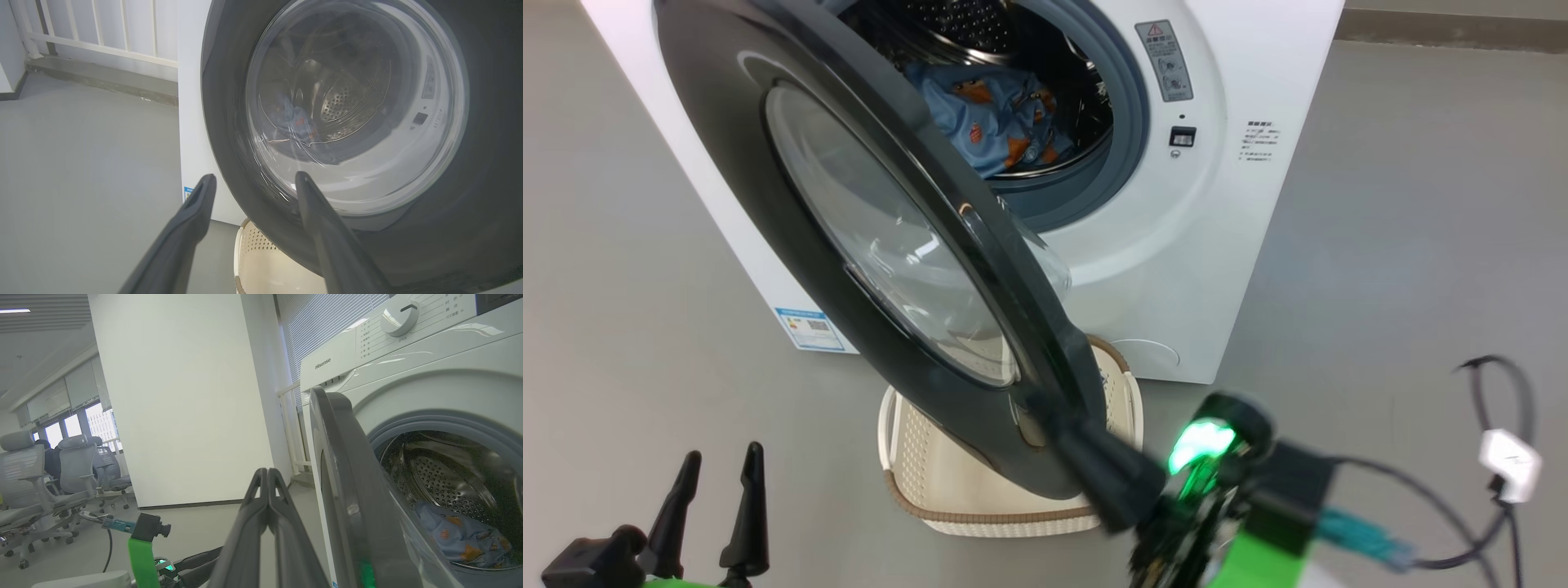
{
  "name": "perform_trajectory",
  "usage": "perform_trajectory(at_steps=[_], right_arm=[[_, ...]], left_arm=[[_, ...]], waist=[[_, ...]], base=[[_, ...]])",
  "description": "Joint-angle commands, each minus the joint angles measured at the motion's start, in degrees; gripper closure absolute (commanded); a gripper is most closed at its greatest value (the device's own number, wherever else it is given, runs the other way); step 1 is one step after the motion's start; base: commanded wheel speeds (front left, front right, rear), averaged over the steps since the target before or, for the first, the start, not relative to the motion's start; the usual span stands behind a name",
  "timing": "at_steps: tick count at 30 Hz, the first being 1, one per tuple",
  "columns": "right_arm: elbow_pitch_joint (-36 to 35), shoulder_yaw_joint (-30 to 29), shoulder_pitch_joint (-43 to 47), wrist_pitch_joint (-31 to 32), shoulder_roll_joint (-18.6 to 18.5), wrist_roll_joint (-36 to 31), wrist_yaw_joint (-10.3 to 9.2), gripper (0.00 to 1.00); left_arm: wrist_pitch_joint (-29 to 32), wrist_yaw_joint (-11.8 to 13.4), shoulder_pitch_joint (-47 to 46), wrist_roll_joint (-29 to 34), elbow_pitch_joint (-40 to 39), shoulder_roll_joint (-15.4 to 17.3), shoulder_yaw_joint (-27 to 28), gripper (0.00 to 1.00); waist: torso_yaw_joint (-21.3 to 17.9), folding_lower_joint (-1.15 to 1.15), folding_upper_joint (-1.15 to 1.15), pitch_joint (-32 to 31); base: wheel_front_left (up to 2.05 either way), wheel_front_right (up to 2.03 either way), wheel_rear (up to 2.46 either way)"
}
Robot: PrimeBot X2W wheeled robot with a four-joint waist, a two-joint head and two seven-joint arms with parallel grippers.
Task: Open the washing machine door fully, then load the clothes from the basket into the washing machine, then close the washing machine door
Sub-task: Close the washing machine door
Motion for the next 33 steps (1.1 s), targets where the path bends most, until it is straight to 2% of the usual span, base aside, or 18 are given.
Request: perform_trajectory(at_steps=[1, 6, 10, 21, 33], right_arm=[[-0.2, 2.4, -0.7, -0.3, 0.4, 1.2, 0.09, 1.00], [4.6, 8.7, 0.3, -0.3, 0.8, 1.8, 0.09, 1.00], [9.5, 11.5, 1.5, -0.3, 0.9, 1.6, 0.09, 1.00], [18.3, 7.5, 2.7, -0.3, 1.6, 2.1, 0.09, 1.00], [20.5, -0.4, 0.6, -0.3, 2.0, 1.5, 0.09, 1.00]], left_arm=[[-0.5, -0.1, -1.3, 0.5, -1.6, 0.8, 1.9, 0.00], [-0.5, -0.1, -1.6, 0.3, -1.7, 0.7, 1.7, 0.00], [-0.5, -0.1, -1.8, 0.1, -1.7, 0.6, 1.7, 0.00], [-0.5, -0.1, -2.6, -0.3, -1.4, 0.1, 2.1, 0.00], [-0.5, -0.1, -3.9, -0.3, -1.6, -0.6, 1.9, 0.00]], waist=[[0.2, 0.00, 0.00, 0.2], [0.7, 0.00, 0.00, 0.7], [1.0, 0.00, 0.00, 0.9], [0.9, 0.00, 0.00, 2.5], [0.9, 0.00, 0.00, 4.4]], base=[[0.00, 0.00, 0.00], [0.00, 0.00, 0.00], [0.00, 0.00, 0.00], [0.00, 0.00, 0.00], [0.00, 0.00, 0.00]])
